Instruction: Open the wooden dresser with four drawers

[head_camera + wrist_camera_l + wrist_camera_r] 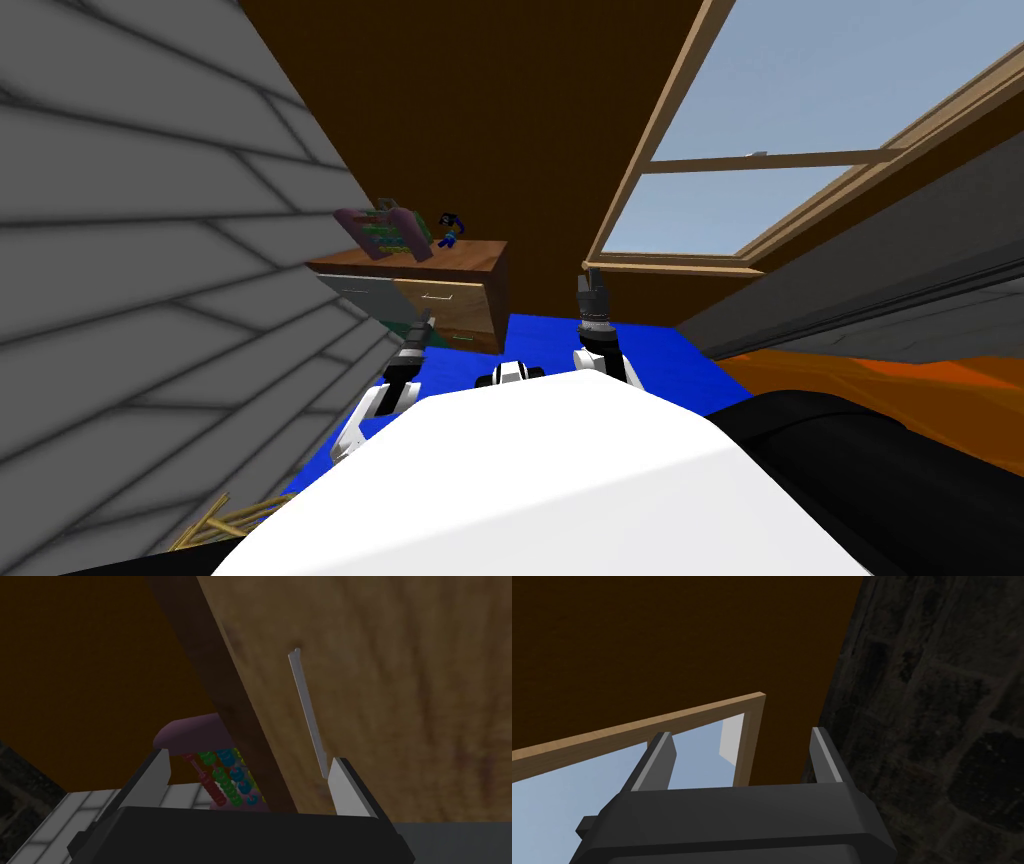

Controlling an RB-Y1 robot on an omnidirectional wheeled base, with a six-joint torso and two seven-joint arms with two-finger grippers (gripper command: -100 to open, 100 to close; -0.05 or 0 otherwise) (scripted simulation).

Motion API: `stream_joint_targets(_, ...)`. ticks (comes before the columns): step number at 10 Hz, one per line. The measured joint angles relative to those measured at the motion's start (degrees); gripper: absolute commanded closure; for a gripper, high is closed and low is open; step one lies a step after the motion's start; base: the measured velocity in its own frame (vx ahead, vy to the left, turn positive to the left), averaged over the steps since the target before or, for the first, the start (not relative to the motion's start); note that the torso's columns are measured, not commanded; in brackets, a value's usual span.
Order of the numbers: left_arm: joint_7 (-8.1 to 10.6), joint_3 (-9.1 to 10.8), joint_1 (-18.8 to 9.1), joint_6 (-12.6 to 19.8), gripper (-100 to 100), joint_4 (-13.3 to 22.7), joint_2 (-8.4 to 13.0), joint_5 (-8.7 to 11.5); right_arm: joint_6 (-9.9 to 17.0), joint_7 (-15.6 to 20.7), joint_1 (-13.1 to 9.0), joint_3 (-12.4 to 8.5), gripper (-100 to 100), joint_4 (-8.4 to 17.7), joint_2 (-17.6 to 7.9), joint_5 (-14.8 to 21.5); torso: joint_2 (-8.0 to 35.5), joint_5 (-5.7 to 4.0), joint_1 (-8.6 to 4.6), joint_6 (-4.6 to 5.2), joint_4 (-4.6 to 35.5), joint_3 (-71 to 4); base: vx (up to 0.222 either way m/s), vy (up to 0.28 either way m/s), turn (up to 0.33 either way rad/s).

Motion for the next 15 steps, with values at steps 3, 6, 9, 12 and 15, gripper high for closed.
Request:
stream_joint_targets(3, 1.46, 0.86, -0.6, -0.6, -100, 3.7, 2.3, -3.1, 0.0, 0.0, 0.0, 0.0, 0, 0.0, 0.0, 0.0, -0.1, -0.03, -0.09, 0.01, 0.0, -0.1, 0.095, -0.017, -0.222)
stream_joint_targets(6, 2.82, 1.45, -1.4, -0.1, -100, 6.3, 3.8, -5.5, 0.0, 0.0, 0.0, 0.0, 0, 0.0, 0.0, 0.0, 0.0, -0.01, -0.01, 0.00, 0.0, 0.0, 0.050, -0.011, -0.083)
stream_joint_targets(9, 3.55, 1.67, -1.2, 0.5, 100, 5.5, 4.3, -5.7, 0.0, 0.0, 0.0, 0.0, 0, 0.0, 0.0, 0.0, -0.1, -0.02, -0.04, 0.01, 0.0, -0.1, 0.049, -0.013, -0.013)
stream_joint_targets(12, 4.10, 1.69, -0.1, 0.0, 100, 4.4, 4.6, -5.9, 0.0, 0.0, 0.0, 0.0, 0, 0.0, 0.0, 0.0, 0.3, 0.06, 0.15, 0.02, 0.1, 0.2, -0.152, 0.030, 0.057)
stream_joint_targets(15, 4.78, 1.65, 0.8, -0.3, -100, 3.4, 4.9, -6.1, 0.0, 0.0, 0.0, 0.0, 0, 0.0, 0.0, 0.0, -0.3, -0.04, -0.13, 0.05, -0.1, -0.2, -0.075, -0.001, 0.000)
